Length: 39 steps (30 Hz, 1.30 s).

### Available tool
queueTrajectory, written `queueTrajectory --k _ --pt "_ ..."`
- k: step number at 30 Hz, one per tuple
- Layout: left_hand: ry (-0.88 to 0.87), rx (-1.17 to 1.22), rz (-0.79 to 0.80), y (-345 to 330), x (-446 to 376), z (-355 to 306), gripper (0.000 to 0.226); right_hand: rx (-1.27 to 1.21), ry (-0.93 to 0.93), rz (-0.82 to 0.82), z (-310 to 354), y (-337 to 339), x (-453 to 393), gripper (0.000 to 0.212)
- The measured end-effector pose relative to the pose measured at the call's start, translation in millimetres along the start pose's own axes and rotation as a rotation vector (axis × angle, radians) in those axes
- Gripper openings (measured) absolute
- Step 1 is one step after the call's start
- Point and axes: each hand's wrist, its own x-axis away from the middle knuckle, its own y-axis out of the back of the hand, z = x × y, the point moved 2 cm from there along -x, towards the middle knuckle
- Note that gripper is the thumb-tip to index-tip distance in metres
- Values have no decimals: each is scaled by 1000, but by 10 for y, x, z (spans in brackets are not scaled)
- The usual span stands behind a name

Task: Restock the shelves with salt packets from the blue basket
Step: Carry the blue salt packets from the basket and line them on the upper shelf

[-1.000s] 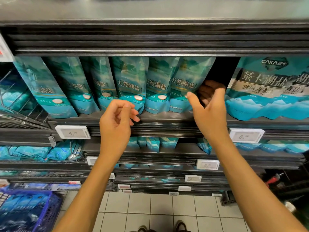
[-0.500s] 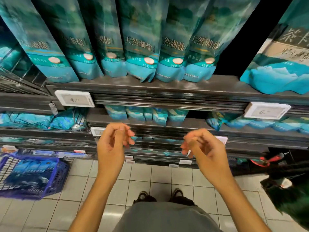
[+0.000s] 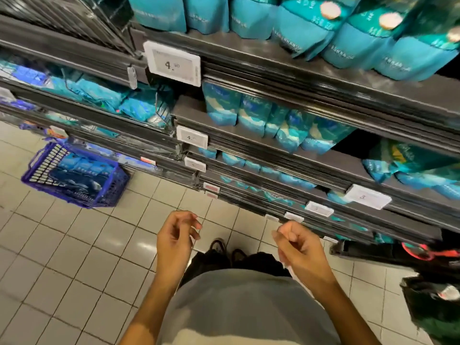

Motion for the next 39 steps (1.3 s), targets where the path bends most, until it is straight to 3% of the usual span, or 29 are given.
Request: queueTrajectory --k 4,9,17,22,29,39 --pt "64 13 -144 63 277 149 24 185 -126 209 -165 -75 -110 25" --pt "179 83 -350 342 832 381 21 284 -112 444 -184 -460 -313 40" --pt "451 172 -855 901 1651 965 29 330 21 678 192 -1752 -531 32" --pt "509 260 -1012 1441 1748 1321 20 356 46 785 423 -2689 -648 28" --pt "524 338 -972 2447 1397 1601 17 364 -17 826 654 -3831 -673 26" --pt "395 311 -711 3915 71 1273 22 436 -86 555 660 -4176 -1039 30"
